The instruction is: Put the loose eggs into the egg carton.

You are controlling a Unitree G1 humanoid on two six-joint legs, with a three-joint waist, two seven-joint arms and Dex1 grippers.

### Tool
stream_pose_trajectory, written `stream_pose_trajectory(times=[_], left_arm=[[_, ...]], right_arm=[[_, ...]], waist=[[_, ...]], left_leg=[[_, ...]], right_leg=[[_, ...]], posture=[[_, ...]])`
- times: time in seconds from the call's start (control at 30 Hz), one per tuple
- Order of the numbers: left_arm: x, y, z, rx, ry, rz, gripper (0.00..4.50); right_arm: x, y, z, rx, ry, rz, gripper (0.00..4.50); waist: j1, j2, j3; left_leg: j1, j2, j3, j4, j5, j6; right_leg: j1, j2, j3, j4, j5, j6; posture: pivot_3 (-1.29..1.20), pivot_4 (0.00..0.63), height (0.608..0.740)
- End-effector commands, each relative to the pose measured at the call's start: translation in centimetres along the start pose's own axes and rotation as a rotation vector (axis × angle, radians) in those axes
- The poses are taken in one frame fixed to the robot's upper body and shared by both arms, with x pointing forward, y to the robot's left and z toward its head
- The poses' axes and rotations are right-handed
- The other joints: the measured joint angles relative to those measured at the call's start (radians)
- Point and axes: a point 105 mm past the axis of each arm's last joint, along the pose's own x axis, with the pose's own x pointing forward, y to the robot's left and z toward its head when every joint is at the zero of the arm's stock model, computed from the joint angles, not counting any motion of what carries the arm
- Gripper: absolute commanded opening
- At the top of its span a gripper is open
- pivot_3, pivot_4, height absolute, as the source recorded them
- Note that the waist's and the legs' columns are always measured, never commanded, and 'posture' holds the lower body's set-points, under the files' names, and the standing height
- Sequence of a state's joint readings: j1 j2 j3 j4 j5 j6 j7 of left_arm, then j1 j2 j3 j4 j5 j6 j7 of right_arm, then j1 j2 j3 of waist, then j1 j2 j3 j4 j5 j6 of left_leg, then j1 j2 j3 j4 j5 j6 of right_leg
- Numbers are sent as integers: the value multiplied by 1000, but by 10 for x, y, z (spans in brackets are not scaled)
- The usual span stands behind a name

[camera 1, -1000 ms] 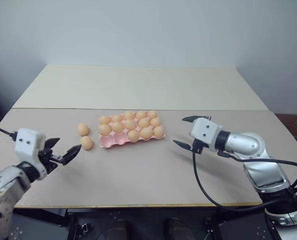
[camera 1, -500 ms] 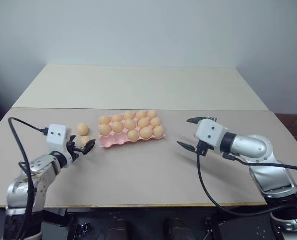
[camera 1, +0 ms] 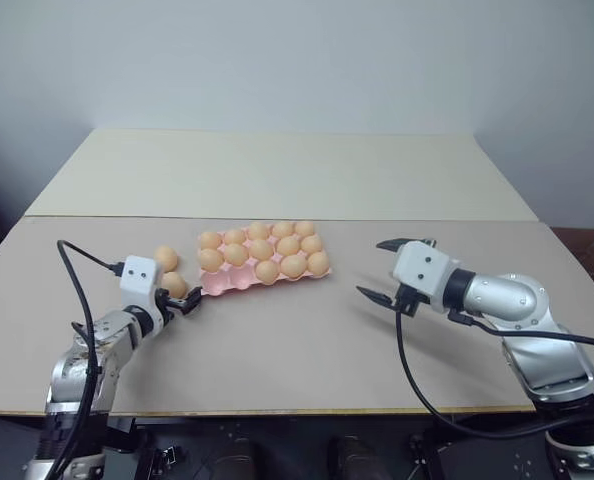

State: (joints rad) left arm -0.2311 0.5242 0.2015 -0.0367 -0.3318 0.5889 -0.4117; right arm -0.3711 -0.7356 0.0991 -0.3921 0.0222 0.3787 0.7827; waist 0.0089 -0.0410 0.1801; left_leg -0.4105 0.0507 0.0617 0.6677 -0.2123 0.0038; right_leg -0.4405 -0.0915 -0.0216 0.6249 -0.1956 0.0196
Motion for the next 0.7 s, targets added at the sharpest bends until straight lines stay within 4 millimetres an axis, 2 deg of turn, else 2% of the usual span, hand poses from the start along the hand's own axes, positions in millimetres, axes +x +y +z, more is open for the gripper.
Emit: stream_pose_trajectory(times=[0.03, 0.13, 0.33, 0.47, 0.57, 0.63, 0.7], left_arm=[[4, 0, 10, 23, -43, 6, 3261], [7, 4, 9, 33, -29, 33, 2323], [-7, 4, 14, 40, -49, 3, 2323], [-27, 7, 25, 35, -97, 1, 2323], [-44, 2, 43, 59, -151, -48, 2323], [-48, -4, 63, 50, -220, -86, 2323], [-48, -18, 83, 32, -296, -177, 2323]], right_arm=[[-8, -13, 8, -38, -12, -61, 4500], [-7, -13, 8, -40, -10, -64, 4500], [-7, -13, 7, -43, -7, -70, 4500], [-7, -12, 7, -38, -7, -74, 4500], [-8, -11, 6, -32, -7, -76, 4500], [-7, -10, 6, -30, -8, -77, 4500], [-6, -11, 6, -30, -10, -83, 4500]], waist=[[1, 0, 0], [2, 0, 0], [-1, 0, 0], [-3, 0, 0], [-3, 0, 0], [2, 0, 0], [7, 0, 0]], left_leg=[[0, 0, 0, 0, 0, 0], [0, 0, 0, 0, 0, 0], [0, 0, 0, 0, 0, 0], [0, 0, 0, 0, 0, 0], [0, 1, 0, 0, 0, 0], [0, 1, 0, 0, 0, 0], [0, 0, 0, 0, 0, 0]], right_leg=[[0, 0, 0, 0, 0, 0], [0, 0, 0, 0, 1, 2], [0, 0, 0, 0, 1, 2], [0, 0, 0, 0, 1, 2], [-1, 0, 0, 0, 0, 1], [0, 0, 0, 0, -1, -2], [0, -1, -1, 0, -2, -3]], posture=[[0, 150, 740], [0, 150, 740], [0, 150, 740], [0, 150, 740], [0, 150, 740], [0, 150, 740], [0, 150, 740]])
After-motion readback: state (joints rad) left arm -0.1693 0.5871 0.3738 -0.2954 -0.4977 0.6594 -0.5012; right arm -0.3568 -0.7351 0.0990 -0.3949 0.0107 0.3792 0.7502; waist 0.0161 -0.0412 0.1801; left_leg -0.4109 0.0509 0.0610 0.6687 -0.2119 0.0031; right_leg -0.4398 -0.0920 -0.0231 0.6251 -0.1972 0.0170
